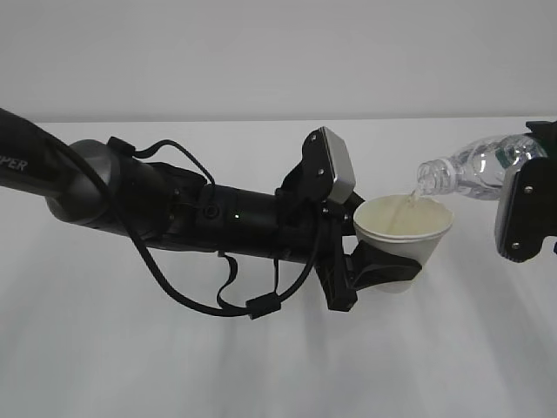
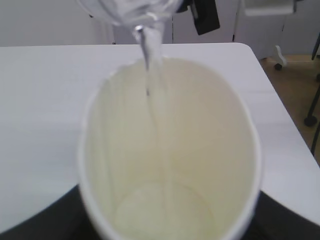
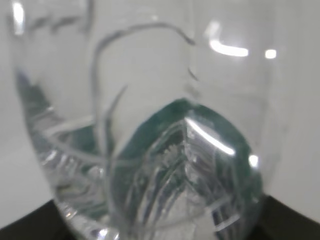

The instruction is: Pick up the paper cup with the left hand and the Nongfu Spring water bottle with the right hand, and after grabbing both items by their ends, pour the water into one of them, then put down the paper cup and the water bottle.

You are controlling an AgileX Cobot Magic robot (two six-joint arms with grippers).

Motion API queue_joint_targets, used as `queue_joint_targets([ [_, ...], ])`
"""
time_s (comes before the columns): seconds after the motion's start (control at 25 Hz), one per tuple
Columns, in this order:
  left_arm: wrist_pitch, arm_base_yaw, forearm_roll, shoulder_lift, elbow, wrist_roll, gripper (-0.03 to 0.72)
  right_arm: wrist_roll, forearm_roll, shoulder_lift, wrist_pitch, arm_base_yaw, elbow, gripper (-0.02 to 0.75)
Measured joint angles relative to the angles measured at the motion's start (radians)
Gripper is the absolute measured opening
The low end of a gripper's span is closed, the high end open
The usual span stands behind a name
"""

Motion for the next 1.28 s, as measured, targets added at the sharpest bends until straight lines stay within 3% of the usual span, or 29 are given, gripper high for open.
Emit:
queue_joint_targets([
  [1.28,0.000,0.000,0.000,0.000,0.000,0.000,0.414,-0.006,0.010,0.000,-0.008,0.000,0.000,0.430],
])
